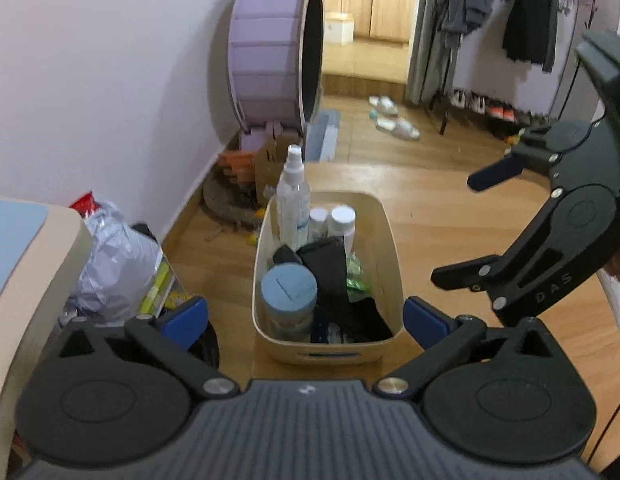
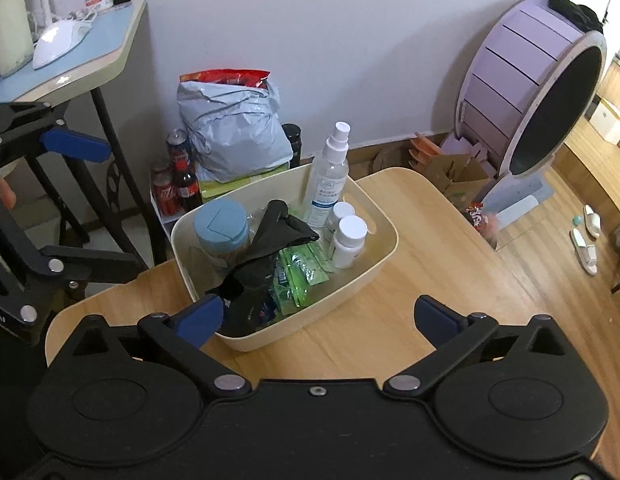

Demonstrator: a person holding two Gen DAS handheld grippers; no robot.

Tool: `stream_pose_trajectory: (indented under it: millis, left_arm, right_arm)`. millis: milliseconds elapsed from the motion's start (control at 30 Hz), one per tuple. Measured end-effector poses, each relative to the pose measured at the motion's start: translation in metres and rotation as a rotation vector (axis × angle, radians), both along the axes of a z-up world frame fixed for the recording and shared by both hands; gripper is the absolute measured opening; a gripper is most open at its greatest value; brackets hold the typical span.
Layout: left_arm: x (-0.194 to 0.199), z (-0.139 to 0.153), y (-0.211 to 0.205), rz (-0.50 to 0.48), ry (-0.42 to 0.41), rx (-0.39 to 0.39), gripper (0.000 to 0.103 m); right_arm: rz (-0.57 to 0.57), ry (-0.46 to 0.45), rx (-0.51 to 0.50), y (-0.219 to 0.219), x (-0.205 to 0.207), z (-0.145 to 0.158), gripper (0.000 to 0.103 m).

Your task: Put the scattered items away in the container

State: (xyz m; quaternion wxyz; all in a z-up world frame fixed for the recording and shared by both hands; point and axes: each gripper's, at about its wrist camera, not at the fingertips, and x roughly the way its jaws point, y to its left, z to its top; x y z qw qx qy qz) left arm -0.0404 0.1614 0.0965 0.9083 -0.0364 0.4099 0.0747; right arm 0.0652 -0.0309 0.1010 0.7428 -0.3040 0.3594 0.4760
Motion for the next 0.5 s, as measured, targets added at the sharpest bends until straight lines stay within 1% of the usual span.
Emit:
stream_pose_trajectory:
  millis: [33,133,233,333,500]
  left_arm:
    - [0.002,0.001,0.002,-0.002,0.02,-0.008,0.103]
    - [0.004,0.004,0.004,-0.004,0.047,-0.02,0.103]
    - [0.004,0.006,0.007,0.001,0.07,-0.021,0.103]
    - [0.004,0.008,0.009,0.001,0.093,-0.017,0.103]
    - [0.001,0.014,0.01,0.003,0.107,0.008,0.103]
  right_arm:
    - [0.005,-0.001,-0.009,0.001,0.0,0.001,0.103]
    - [0.016,-0.001,-0.034,0.004,0.001,0.004,0.103]
    - [0.019,0.012,-0.038,0.007,0.002,0.006,0.103]
    - [0.032,0.016,-0.046,0.011,0.0,0.007,0.103]
    - [0.054,0.034,-0.054,0.018,-0.004,0.007,0.103]
